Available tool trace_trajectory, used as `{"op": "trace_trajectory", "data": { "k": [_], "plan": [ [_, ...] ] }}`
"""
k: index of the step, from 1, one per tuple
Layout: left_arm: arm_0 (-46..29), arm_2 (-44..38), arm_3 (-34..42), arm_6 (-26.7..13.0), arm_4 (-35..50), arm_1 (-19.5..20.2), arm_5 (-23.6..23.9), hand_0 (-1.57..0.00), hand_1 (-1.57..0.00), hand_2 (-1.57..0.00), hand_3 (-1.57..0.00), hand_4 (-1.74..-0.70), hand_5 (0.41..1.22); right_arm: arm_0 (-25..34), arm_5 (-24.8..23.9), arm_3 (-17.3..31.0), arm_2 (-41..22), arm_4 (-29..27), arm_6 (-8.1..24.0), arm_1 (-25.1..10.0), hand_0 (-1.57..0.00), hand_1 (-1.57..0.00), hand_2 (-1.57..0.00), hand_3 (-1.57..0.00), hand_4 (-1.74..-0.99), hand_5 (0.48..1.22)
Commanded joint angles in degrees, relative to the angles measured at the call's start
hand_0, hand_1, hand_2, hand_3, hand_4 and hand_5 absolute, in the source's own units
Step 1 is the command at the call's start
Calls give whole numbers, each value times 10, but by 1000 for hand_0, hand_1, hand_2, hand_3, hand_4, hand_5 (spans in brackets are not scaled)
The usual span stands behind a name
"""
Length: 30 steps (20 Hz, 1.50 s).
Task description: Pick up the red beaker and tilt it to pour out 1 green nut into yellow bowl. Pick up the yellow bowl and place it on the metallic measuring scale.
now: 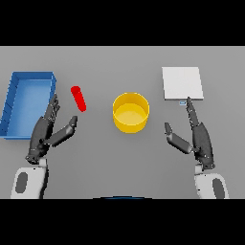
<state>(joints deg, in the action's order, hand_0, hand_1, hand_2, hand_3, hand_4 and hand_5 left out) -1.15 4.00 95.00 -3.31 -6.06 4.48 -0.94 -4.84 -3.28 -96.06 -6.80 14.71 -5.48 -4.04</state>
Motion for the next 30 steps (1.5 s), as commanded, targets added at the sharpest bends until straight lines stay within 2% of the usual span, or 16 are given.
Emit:
{"op": "trace_trajectory", "data": {
  "k": [1, 4, 10, 17, 20, 23, 26, 30],
  "plan": [
    [-9, 7, 10, 7, -3, 0, -4, 1, 1, 1, 1, -1226, 661, 5, 3, -1, 1, -4, 4, -1, 1, 1, 1, 1, -1241, 680],
    [-3, 15, -2, -4, -15, 1, -6, 1, 1, 1, 1, -1254, 679, -5, 13, -7, -3, -11, -6, 0, 1, 1, 1, 1, -1254, 682],
    [91, -2, -115, 4, -15, -12, -4, 1, 1, 1, 1, -1377, 738, -1, 25, -7, 4, -36, -6, 4, 1, 1, 1, 1, -1304, 678],
    [176, -41, -254, 22, -15, -9, 6, 1, 1, 1, 1, -1345, 718, -10, 25, -14, 15, -46, -3, -1, 1, 1, 1, 1, -1339, 688],
    [214, -54, -311, 42, -9, -16, 4, 1, 1, 1, 1, -1330, 714, -1, 25, -10, 18, -49, 2, -3, 1, 1, 1, 1, -1338, 688],
    [247, -59, -346, 58, -16, -17, 11, 1, 1, 1, 1, -1319, 711, 3, 26, -7, 14, -47, 5, 1, 1, 1, 1, 1, -1333, 687],
    [279, -67, -376, 55, -17, -11, 11, 1, 1, 1, 1, -1311, 703, 0, 24, -9, 14, -49, 2, 6, 1, 1, 1, 1, -1329, 684],
    [297, -71, -408, 74, -16, -12, 3, 1, 1, 1, 1, -1332, 715, 2, 23, -15, 21, -48, 8, -6, 1, 1, 1, 1, -1311, 682]
  ]
}}
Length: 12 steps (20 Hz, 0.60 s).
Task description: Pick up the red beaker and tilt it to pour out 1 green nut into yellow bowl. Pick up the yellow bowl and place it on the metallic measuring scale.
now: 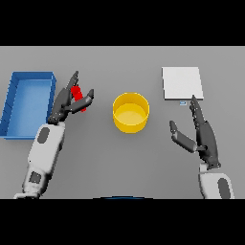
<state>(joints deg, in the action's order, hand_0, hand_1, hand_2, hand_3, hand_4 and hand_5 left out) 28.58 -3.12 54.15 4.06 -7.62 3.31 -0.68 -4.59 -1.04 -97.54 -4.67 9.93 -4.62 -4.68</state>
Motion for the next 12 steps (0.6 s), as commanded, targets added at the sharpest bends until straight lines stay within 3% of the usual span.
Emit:
{"op": "trace_trajectory", "data": {
  "k": [1, 3, 4, 5, 6, 8, 10, 12],
  "plan": [
    [3, 0, -8, 13, -1, -1, -1, 1, 1, 1, 1, -1343, 725, -1, 1, 5, 0, -2, 0, 2, 1, 1, 1, 1, -1305, 681],
    [16, -6, -28, 31, 0, -10, 9, 1, 1, -30, -3, -1389, 752, -3, 3, 0, -4, 0, 0, 3, 1, 1, 1, 1, -1295, 683],
    [19, -13, -33, 36, 5, -11, 12, -81, -84, -122, -75, -1416, 770, -2, -3, 2, -7, 6, -3, 8, 1, 1, 1, 1, -1291, 684],
    [24, -19, -39, 31, 11, -17, 17, -253, -276, -307, -220, -1444, 795, -3, 0, -2, -4, 2, -4, 4, 1, 1, 1, 1, -1289, 684],
    [29, -24, -51, 29, 11, -20, 26, -458, -483, -501, -490, -1443, 881, 0, -1, -4, -8, 6, 2, 5, 1, 1, 1, 1, -1286, 685],
    [37, -19, -54, 33, -10, -25, 57, -859, -875, -886, -879, -1439, 1003, -1, -1, 8, -6, 4, -3, 8, 1, 1, 1, 1, -1283, 683],
    [39, -20, -64, 66, -21, -25, 64, -1115, -1125, -1133, -1128, -1443, 1082, -3, -1, 9, -6, 3, -6, 11, 1, 1, 1, 1, -1290, 684],
    [37, -25, -63, 73, -20, -26, 59, -1279, -1286, -1290, -1288, -1447, 1132, 4, -1, 14, -6, 5, -5, 10, 1, 1, 1, 1, -1293, 682]
  ]
}}
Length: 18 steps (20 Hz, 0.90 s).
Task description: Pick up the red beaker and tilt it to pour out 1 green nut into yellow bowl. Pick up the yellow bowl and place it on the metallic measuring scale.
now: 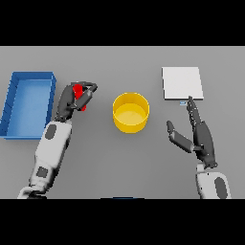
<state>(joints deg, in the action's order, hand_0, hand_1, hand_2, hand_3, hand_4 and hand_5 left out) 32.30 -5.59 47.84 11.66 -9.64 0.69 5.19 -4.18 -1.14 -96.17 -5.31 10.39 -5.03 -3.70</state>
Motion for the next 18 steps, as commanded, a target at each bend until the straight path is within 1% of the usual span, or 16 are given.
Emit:
{"op": "trace_trajectory", "data": {
  "k": [1, 2, 4, 5, 8, 9, 10, 12, 13, 14, 15, 18],
  "plan": [
    [6, -2, -4, -4, -2, -3, 7, -1338, -1343, -1347, -1344, -1506, 1132, 1, 0, -1, 1, -1, -2, 0, 1, 1, 1, 1, -1296, 681],
    [10, -4, -8, -2, 2, -4, 11, -1384, -1388, -1391, -1390, -1553, 1129, 8, 3, 1, 3, -7, 3, -1, 1, 1, 1, 1, -1303, 682],
    [7, -3, -2, -2, 14, -1, 7, -1452, -1454, -1456, -1455, -1621, 1117, 1, 5, 1, -3, 0, -12, -2, 1, 1, 1, 1, -1288, 679],
    [4, 0, 2, 5, 16, 0, 8, -1475, -1478, -1479, -1478, -1645, 1112, -1, 8, 3, 1, -2, -17, -7, 1, 1, 1, 1, -1281, 676],
    [7, 12, 34, -1, 21, 5, 19, -1522, -1523, -1524, -1523, -1692, 1100, 0, 0, -3, -11, 15, -9, -1, 1, 1, 1, 1, -1254, 667],
    [5, 20, 52, 2, 21, 8, 22, -1532, -1533, -1533, -1533, -1702, 1098, 9, -4, -1, -7, 16, -4, -2, 1, 1, 1, 1, -1258, 669],
    [2, 26, 71, -2, 18, 14, 27, -1540, -1540, -1541, -1541, -1709, 1097, 6, -3, -2, -6, 15, -10, -4, 1, 1, 1, 1, -1255, 672],
    [9, 56, 101, -36, -5, 22, 33, -1551, -1551, -1552, -1552, -1721, 1101, 3, -2, -2, -8, 19, -15, -6, 1, 1, 1, 1, -1245, 673],
    [21, 74, 109, -69, -23, 32, 32, -1555, -1555, -1556, -1555, -1725, 1107, 6, -5, 4, -10, 24, -13, -3, 1, 1, 1, 1, -1249, 679],
    [26, 98, 112, -77, -45, 45, 23, -1558, -1558, -1559, -1559, -1728, 1113, 4, -9, 0, -14, 32, -14, -2, 1, 1, 1, 1, -1247, 685],
    [30, 126, 119, -91, -70, 60, 11, -1561, -1561, -1561, -1561, -1731, 1119, 3, -12, -1, -16, 38, -9, -1, 1, 1, 1, 1, -1245, 688],
    [29, 169, 142, -113, -100, 82, -10, -1563, -1563, -1563, -1563, -1733, 1117, 1, -10, -6, -14, 34, -5, -5, 1, 1, 1, 1, -1243, 696]
  ]
}}
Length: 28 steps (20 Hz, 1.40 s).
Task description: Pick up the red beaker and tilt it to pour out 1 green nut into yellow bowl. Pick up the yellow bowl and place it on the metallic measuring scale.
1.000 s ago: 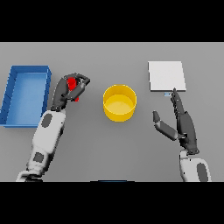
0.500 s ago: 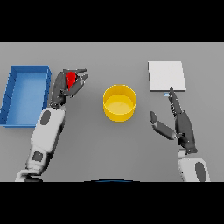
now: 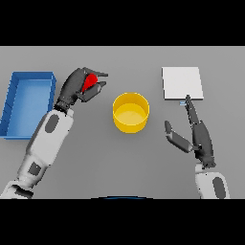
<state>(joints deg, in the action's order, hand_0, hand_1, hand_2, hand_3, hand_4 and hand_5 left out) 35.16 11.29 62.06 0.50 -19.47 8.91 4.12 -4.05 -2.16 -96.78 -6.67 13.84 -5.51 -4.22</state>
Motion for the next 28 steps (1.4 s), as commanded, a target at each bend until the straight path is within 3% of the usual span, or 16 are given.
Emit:
{"op": "trace_trajectory", "data": {
  "k": [1, 3, 10, 12, 14, 15, 17, 20, 28],
  "plan": [
    [-1, 8, 6, -5, -4, 5, -3, -1563, -1563, -1563, -1563, -1733, 1115, -4, 1, 2, -1, 1, 1, 0, 1, 1, 1, 1, -1243, 700],
    [-3, 20, 11, -11, -8, 8, -7, -1563, -1563, -1563, -1563, -1733, 1113, -11, -1, -9, -7, 5, 2, 5, 1, 1, 1, 1, -1243, 710],
    [90, 169, -24, -47, -177, 66, -37, -1569, -1569, -1569, -1569, -1739, 1152, -13, 9, -13, -8, -2, 0, 2, 1, 1, 1, 1, -1267, 721],
    [120, 202, -46, -44, -213, 73, -47, -1570, -1570, -1570, -1570, -1740, 1177, -5, 5, -13, -3, -4, 12, 1, 1, 1, 1, 1, -1268, 722],
    [151, 235, -69, -34, -242, 79, -68, -1570, -1570, -1570, -1570, -1740, 1193, -20, 7, -17, -9, -4, -6, 6, 1, 1, 1, 1, -1264, 717],
    [165, 251, -75, -26, -252, 83, -81, -1570, -1570, -1570, -1570, -1690, 1198, -18, 8, -19, -6, -7, -11, 6, 1, 1, 1, 1, -1261, 715],
    [202, 285, -103, -15, -281, 86, -104, -1571, -1571, -1571, -1571, -1613, 1206, -3, 2, -14, -1, -8, 7, 8, 1, 1, 1, 1, -1258, 697],
    [240, 336, -123, -6, -305, 79, -155, -1571, -1571, -1571, -1571, -1672, 1214, -6, -4, -6, -1, -2, 4, 11, 1, 1, 1, 1, -1237, 671],
    [323, 450, -175, 8, -369, 64, -209, -1571, -1571, -1571, -1571, -1728, 1220, -10, -10, 5, -3, 5, -8, 14, 1, 1, 1, 1, -1191, 649]
  ]
}}
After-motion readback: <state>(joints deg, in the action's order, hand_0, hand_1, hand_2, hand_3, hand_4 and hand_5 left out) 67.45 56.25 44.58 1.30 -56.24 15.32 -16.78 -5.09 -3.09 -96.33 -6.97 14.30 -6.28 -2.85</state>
